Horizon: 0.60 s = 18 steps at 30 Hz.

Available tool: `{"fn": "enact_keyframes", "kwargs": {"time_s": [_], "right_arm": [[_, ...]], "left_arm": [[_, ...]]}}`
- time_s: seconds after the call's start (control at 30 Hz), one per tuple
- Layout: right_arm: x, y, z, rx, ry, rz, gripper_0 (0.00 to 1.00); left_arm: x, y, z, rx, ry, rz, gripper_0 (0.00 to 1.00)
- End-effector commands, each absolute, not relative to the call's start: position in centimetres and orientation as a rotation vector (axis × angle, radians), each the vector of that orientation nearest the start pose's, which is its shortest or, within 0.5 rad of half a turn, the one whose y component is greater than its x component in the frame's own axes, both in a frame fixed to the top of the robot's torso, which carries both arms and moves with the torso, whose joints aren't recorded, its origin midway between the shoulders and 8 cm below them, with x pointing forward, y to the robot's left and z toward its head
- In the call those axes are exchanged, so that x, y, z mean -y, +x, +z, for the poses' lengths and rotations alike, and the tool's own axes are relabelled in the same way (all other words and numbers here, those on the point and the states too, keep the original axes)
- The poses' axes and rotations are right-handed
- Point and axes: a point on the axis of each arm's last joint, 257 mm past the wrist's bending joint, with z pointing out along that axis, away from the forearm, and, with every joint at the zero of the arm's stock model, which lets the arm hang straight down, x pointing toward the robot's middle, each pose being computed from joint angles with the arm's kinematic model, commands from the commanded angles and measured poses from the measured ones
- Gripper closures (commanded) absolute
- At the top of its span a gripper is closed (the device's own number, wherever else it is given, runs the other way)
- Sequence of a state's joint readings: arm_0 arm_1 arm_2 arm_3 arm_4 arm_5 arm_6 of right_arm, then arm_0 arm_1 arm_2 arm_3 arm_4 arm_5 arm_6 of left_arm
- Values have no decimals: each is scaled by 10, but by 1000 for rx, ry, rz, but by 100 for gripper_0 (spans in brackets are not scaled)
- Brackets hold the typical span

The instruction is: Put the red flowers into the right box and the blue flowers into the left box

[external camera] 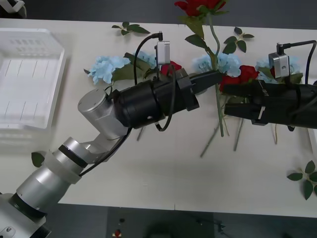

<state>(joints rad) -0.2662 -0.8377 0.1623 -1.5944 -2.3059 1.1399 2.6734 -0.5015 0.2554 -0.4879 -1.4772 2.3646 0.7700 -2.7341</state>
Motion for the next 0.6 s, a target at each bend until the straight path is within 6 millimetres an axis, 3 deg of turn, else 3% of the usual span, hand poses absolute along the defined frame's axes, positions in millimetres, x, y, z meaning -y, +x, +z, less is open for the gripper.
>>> {"fn": "enact_keyframes", "kwargs": {"time_s": [0.03, 0.3, 0.6], "right_arm": [[123, 409, -78, -1474, -937, 1213, 0], [112, 409, -88, -1499, -966, 1256, 0], [108, 405, -116, -1566, -941, 1305, 0]], "left_arm": [[130, 404, -16, -1227, 634, -1656, 100], [143, 403, -19, -1239, 632, -1643, 100], [145, 407, -18, -1243, 619, -1624, 100]]}}
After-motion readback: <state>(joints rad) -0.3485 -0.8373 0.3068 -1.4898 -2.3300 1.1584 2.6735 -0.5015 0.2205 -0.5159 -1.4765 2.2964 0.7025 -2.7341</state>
